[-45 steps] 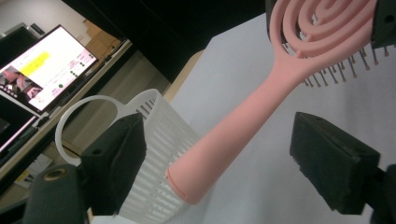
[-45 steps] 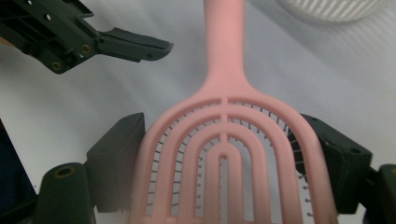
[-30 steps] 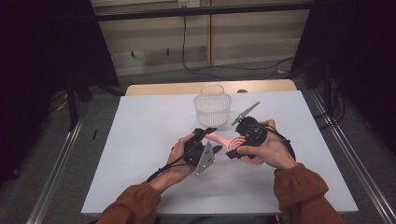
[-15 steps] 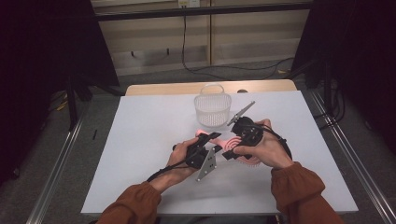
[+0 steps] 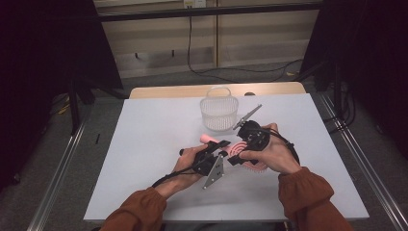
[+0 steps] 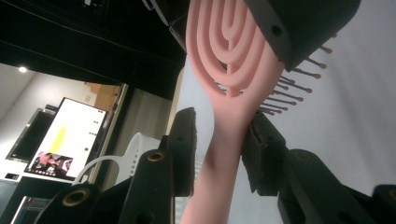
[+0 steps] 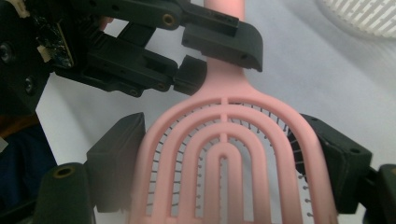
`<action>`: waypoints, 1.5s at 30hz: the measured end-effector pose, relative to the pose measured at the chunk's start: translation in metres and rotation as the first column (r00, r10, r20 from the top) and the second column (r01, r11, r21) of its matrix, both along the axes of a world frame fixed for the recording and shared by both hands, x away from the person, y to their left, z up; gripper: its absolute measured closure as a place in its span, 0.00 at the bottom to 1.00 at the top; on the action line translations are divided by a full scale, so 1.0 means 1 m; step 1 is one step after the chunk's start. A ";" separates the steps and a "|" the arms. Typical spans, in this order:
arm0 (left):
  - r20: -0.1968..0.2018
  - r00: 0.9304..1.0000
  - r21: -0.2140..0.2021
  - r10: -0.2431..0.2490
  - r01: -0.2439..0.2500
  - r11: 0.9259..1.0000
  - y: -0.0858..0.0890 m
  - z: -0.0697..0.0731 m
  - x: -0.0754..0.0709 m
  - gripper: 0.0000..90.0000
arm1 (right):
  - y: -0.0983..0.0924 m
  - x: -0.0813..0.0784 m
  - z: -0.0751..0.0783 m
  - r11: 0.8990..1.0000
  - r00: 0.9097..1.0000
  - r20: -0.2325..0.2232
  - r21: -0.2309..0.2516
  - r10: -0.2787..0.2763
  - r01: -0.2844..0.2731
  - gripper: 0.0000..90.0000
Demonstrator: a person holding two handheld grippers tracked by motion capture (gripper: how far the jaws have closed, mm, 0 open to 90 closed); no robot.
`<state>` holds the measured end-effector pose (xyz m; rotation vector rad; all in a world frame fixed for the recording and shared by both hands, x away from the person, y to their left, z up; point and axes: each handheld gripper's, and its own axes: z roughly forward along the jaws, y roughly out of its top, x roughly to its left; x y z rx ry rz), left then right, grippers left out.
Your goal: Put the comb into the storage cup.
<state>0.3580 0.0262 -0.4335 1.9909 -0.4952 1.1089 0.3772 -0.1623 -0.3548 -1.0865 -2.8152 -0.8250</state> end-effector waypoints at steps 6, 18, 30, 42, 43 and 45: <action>-0.011 1.000 0.011 -0.017 0.017 1.000 -0.001 -0.002 0.000 0.82 | -0.001 0.001 -0.001 1.000 1.000 -0.011 0.001 -0.004 0.004 0.23; -0.056 0.998 0.028 -0.021 0.023 0.999 -0.002 -0.004 0.001 0.84 | -0.002 0.005 -0.004 1.000 0.999 -0.036 0.010 0.016 -0.015 0.21; -0.150 0.989 -0.003 0.004 -0.005 1.000 -0.003 -0.007 0.001 0.87 | -0.007 0.008 -0.001 0.999 0.999 -0.032 0.037 0.006 -0.004 0.18; -0.231 0.972 -0.021 0.037 -0.043 0.999 0.002 -0.005 0.009 0.88 | -0.013 0.004 0.009 0.998 0.999 0.048 0.062 -0.003 0.000 0.13; -0.237 0.971 -0.026 0.039 -0.046 0.999 0.003 -0.005 0.009 0.88 | -0.013 0.004 0.010 0.998 0.999 0.051 0.060 -0.008 0.005 0.12; -0.245 0.968 -0.024 0.049 -0.057 0.998 0.004 -0.004 0.010 0.88 | -0.015 0.004 0.011 0.998 0.998 0.058 0.060 -0.014 0.011 0.11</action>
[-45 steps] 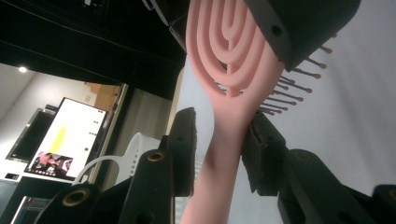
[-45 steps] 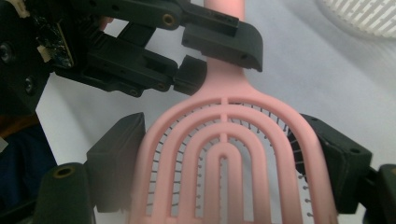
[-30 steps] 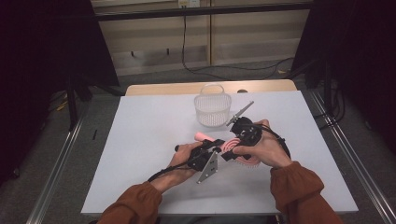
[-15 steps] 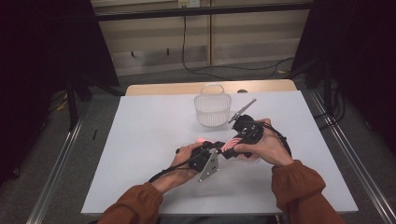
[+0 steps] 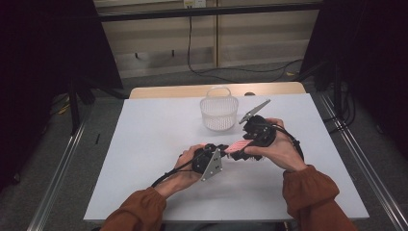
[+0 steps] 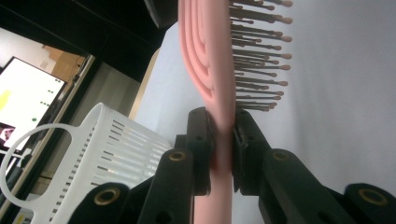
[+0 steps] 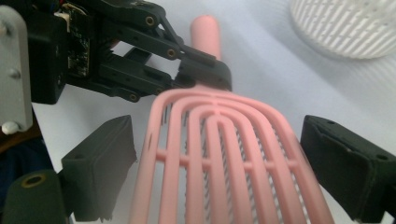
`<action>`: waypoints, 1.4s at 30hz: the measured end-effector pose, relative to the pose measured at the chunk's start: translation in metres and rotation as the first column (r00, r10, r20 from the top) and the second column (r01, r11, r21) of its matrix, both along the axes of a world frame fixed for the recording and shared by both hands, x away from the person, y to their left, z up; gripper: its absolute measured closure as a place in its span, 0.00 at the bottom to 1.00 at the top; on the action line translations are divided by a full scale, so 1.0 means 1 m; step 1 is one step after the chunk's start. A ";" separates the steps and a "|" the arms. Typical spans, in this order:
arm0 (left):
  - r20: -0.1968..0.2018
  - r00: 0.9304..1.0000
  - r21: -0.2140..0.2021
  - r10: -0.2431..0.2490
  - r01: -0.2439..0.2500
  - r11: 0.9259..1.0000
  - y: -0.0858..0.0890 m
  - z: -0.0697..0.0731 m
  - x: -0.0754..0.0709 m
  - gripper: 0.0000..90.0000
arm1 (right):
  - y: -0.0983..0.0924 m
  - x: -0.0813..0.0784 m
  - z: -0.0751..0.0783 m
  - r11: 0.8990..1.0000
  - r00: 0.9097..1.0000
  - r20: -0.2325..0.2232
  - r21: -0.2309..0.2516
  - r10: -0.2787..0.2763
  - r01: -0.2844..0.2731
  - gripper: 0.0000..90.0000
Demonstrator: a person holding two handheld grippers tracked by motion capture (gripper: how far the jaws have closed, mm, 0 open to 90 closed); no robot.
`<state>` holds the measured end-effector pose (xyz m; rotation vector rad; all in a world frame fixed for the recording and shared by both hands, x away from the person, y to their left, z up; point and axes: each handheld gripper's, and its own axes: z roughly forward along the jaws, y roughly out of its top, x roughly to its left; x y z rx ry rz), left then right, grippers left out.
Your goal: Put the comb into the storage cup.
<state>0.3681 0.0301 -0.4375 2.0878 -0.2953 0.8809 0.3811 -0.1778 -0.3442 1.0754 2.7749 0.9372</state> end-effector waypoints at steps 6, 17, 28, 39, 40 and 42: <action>-0.037 0.999 -0.031 0.021 -0.022 0.999 0.002 0.003 0.001 0.89 | -0.006 -0.003 0.004 1.000 0.999 0.041 0.028 -0.004 0.002 0.08; -0.091 0.994 -0.068 0.061 -0.067 0.995 0.014 0.009 0.009 0.89 | -0.018 -0.010 0.012 0.997 0.989 0.142 0.073 -0.037 0.027 0.06; -0.116 0.987 -0.110 0.110 -0.123 0.986 0.025 0.012 0.016 0.89 | -0.031 -0.016 0.019 0.989 0.978 0.192 0.134 -0.084 0.059 0.06; -0.178 0.977 -0.195 0.119 -0.154 0.969 0.035 0.020 0.021 0.89 | -0.037 -0.018 0.013 0.984 0.977 0.188 0.166 -0.099 0.068 0.06; -0.191 0.975 -0.207 0.117 -0.157 0.966 0.036 0.020 0.022 0.89 | -0.037 -0.018 0.012 0.983 0.977 0.188 0.173 -0.100 0.067 0.06; -0.208 0.971 -0.232 0.116 -0.165 0.959 0.039 0.022 0.023 0.89 | -0.037 -0.019 0.011 0.982 0.976 0.190 0.177 -0.103 0.069 0.06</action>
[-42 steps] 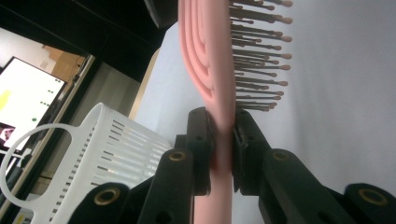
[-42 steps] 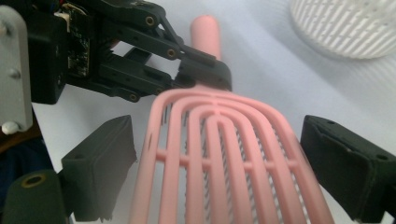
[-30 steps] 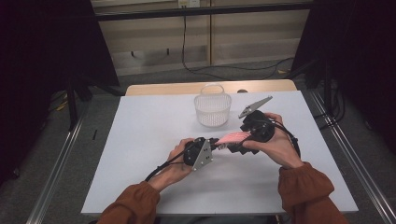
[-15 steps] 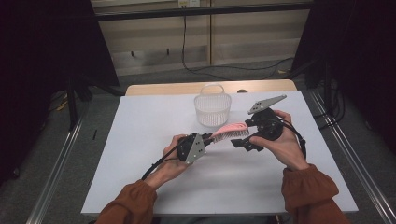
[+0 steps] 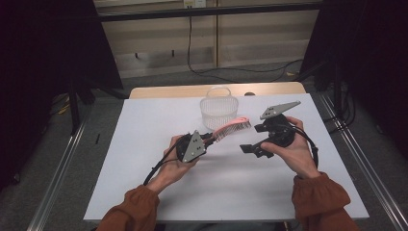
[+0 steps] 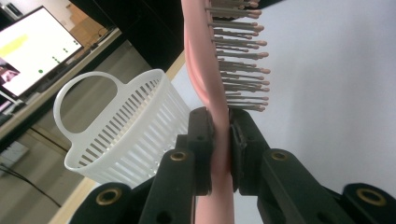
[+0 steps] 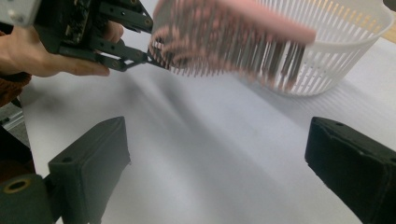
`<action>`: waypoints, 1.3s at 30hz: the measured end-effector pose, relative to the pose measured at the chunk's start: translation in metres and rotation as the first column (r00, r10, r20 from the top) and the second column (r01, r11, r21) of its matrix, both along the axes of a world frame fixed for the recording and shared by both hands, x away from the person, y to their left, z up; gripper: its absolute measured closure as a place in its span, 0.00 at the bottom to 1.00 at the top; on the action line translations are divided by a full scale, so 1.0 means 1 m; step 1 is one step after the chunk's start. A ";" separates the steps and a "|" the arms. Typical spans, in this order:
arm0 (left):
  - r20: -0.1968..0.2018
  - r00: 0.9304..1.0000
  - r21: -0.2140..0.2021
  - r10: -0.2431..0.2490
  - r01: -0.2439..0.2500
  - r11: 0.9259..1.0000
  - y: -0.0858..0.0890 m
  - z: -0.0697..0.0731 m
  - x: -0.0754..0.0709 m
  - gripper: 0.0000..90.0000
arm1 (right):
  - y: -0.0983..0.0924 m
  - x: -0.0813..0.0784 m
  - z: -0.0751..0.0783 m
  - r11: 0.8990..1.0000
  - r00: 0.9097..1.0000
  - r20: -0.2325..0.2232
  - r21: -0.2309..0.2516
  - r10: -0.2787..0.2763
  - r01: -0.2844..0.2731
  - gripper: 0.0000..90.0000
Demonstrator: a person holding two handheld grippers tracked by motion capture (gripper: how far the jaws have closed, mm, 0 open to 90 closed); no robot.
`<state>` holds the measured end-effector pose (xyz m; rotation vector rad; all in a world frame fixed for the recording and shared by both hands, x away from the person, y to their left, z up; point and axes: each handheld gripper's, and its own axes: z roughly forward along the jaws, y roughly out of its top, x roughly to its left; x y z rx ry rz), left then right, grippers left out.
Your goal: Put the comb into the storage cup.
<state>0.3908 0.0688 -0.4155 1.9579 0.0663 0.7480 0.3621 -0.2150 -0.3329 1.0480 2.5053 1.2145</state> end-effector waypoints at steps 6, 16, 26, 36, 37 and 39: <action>-0.063 0.998 -0.078 0.006 -0.011 0.997 0.007 0.003 0.003 0.89 | 0.001 -0.001 -0.002 1.000 1.000 0.018 0.007 0.010 -0.010 0.03; -0.105 0.995 -0.152 -0.002 -0.014 0.988 0.014 0.009 0.004 0.89 | 0.004 -0.004 -0.013 0.998 1.000 0.014 0.061 0.018 -0.019 0.07; -0.167 0.986 -0.280 -0.022 -0.026 0.960 0.024 0.016 0.004 0.89 | 0.003 -0.006 -0.013 0.992 0.999 0.046 0.129 -0.019 0.013 0.04; -0.182 0.983 -0.289 -0.036 -0.018 0.957 0.027 0.015 0.001 0.89 | 0.012 -0.001 -0.030 0.992 0.994 0.110 0.127 -0.022 0.008 0.06; -0.192 0.980 -0.302 -0.042 -0.019 0.953 0.028 0.015 0.001 0.89 | 0.012 0.000 -0.030 0.991 0.994 0.112 0.137 -0.020 0.004 0.07; -0.199 0.979 -0.317 -0.047 -0.019 0.948 0.030 0.015 0.001 0.89 | 0.012 0.001 -0.031 0.988 0.991 0.129 0.157 -0.025 0.005 0.07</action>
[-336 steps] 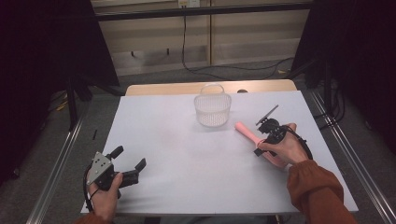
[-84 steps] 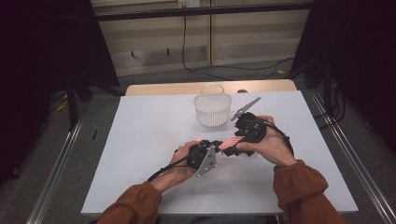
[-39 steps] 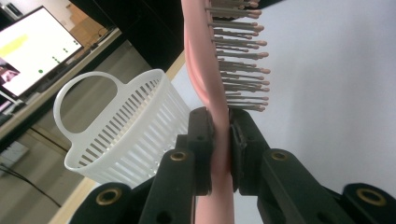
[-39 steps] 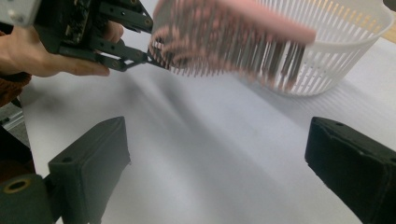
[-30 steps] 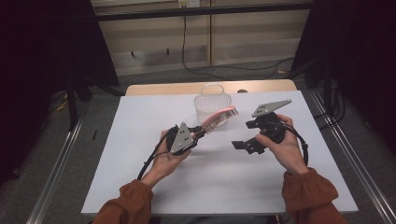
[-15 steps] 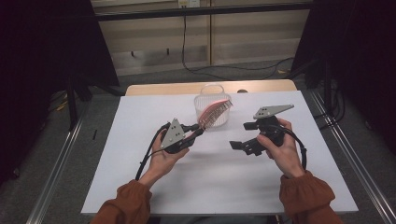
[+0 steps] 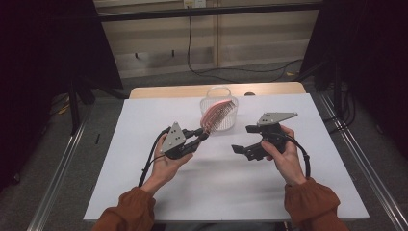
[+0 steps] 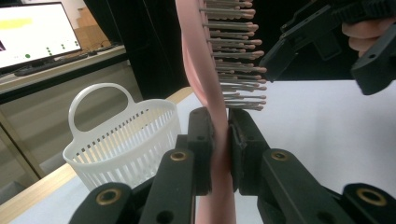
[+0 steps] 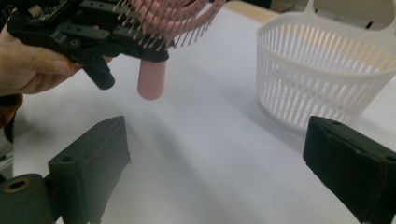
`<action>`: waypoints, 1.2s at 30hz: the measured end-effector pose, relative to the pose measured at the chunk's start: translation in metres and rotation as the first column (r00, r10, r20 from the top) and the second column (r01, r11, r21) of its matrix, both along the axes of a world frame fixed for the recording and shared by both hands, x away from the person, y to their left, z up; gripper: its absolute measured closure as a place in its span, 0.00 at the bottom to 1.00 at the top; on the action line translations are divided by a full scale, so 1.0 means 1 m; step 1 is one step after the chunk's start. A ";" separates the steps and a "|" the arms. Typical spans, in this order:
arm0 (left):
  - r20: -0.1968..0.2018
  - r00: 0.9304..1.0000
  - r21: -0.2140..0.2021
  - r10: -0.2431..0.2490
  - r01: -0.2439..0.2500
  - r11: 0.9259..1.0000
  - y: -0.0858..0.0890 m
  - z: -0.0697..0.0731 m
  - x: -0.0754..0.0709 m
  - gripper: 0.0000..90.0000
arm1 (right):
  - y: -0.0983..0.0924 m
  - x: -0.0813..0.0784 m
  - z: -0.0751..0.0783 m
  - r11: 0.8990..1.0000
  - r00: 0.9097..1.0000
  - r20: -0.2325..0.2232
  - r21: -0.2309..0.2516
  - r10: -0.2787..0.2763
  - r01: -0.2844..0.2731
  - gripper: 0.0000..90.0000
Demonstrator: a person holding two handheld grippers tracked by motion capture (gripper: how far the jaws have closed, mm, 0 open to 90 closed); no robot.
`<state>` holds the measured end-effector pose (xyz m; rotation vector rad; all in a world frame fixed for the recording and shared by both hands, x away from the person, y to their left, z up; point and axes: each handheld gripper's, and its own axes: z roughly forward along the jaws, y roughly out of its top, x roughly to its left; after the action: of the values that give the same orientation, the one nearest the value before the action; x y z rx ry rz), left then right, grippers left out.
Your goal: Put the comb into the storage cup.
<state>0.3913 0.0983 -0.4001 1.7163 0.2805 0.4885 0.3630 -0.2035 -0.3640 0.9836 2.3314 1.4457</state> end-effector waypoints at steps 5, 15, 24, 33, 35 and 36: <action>-0.025 0.999 -0.022 -0.026 0.025 0.999 0.006 0.001 -0.002 0.89 | -0.001 -0.001 -0.004 0.999 0.999 0.048 0.053 -0.005 0.002 0.07; -0.044 0.997 -0.043 -0.064 0.063 0.997 0.007 0.001 -0.012 0.89 | 0.001 -0.008 -0.008 0.978 0.993 0.115 0.200 0.038 -0.061 0.02; -0.055 0.993 -0.051 -0.100 0.097 0.994 0.013 0.000 -0.021 0.89 | 0.006 -0.011 -0.005 0.955 0.985 0.149 0.270 0.087 -0.125 0.03; -0.058 0.992 -0.073 -0.114 0.109 0.991 0.027 0.004 -0.032 0.89 | 0.014 -0.015 0.004 0.937 0.974 0.189 0.302 0.121 -0.175 0.03; -0.052 0.992 -0.060 -0.111 0.108 0.992 0.030 0.004 -0.033 0.89 | 0.018 -0.016 0.007 0.936 0.972 0.197 0.299 0.131 -0.187 0.03; -0.057 0.992 -0.061 -0.114 0.111 0.992 0.033 0.004 -0.034 0.89 | 0.020 -0.015 0.008 0.935 0.970 0.203 0.297 0.137 -0.195 0.02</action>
<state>0.3575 0.1312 -0.3957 1.6826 0.2374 0.3432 0.3482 -0.1832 -0.3562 0.6998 2.1386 1.9336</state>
